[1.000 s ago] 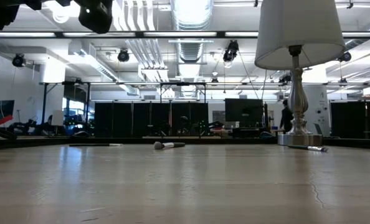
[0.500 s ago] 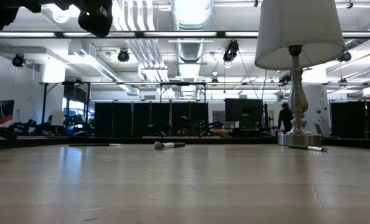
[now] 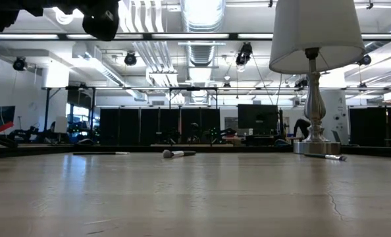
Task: Put items in baskets/containers
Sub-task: Put the eyeshadow brush into the transparent organizer, then put the top powder brush into the transparent organizer
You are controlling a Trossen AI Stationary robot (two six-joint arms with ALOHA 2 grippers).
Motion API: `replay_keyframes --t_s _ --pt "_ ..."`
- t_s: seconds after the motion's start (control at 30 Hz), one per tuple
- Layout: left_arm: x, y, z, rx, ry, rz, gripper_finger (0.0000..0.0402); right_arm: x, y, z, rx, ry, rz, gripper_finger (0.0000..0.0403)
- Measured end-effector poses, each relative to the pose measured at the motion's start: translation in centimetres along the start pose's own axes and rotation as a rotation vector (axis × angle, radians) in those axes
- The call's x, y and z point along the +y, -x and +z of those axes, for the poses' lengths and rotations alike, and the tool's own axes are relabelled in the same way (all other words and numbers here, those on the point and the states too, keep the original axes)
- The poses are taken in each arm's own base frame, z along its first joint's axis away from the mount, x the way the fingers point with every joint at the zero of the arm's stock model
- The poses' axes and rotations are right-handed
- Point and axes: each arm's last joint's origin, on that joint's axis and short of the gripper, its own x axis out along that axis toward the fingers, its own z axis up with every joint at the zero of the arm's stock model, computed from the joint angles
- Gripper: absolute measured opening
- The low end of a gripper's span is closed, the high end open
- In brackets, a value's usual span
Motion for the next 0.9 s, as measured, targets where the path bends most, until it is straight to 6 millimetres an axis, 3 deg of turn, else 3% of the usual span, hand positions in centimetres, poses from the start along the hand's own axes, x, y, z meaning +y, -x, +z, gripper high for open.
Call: replay_keyframes --t_s 0.23,0.37,0.47,0.7,0.9 --pt "0.8 0.0 -0.3 0.051 0.012 0.110 0.0052 0.8 1.8 1.4 -0.030 -0.014 0.012 0.0103" --pt "1.9 0.3 -0.6 0.127 0.030 0.248 0.0013 1.4 3.5 3.3 -0.213 0.050 0.032 0.0072" --pt "2.9 0.4 -1.0 0.187 0.046 0.316 0.0003 1.7 3.6 4.5 -0.371 0.087 0.025 0.0054" --pt "6.1 0.9 -3.1 0.283 0.081 0.472 0.0000 1.1 0.3 6.8 -0.434 0.100 -0.140 0.0018" --pt "11.0 1.2 -4.4 0.356 0.185 0.582 0.0001 0.5 -3.6 8.3 -0.434 0.135 -0.247 0.0008"
